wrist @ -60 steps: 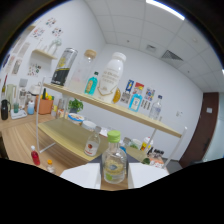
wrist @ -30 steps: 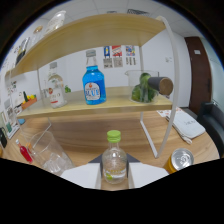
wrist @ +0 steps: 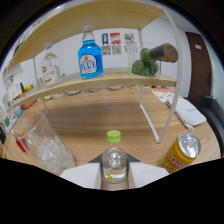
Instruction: Make me a cup of Vodka Sunrise.
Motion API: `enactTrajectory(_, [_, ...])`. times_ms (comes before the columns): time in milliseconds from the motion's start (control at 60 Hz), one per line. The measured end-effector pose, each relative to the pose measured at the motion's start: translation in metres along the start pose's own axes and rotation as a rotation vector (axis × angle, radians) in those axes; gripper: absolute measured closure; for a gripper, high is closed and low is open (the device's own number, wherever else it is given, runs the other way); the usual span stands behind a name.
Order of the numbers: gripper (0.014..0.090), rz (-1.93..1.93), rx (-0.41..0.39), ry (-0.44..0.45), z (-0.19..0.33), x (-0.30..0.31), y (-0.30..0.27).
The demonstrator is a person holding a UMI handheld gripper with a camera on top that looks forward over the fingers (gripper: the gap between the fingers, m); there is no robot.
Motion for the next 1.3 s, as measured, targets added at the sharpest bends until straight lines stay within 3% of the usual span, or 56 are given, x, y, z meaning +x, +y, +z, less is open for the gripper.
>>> enactTrajectory(250, [0.0647, -0.023, -0.041, 0.040, -0.005, 0.004, 0.013])
enactTrajectory(367, [0.0513, -0.011, -0.061, 0.063, -0.009, 0.009, 0.016])
enactTrajectory(450, [0.0284, -0.012, -0.057, 0.070, -0.020, 0.008, 0.011])
enactTrajectory(533, [0.0192, -0.033, -0.048, 0.083, -0.039, 0.007, -0.002])
enactTrajectory(733, [0.0194, -0.026, -0.042, 0.121, -0.109, -0.011, -0.042])
enactTrajectory(917, [0.0190, -0.063, -0.036, 0.102, -0.162, -0.049, -0.057])
enactTrajectory(1300, [0.0185, -0.066, -0.054, 0.087, -0.191, -0.104, -0.040])
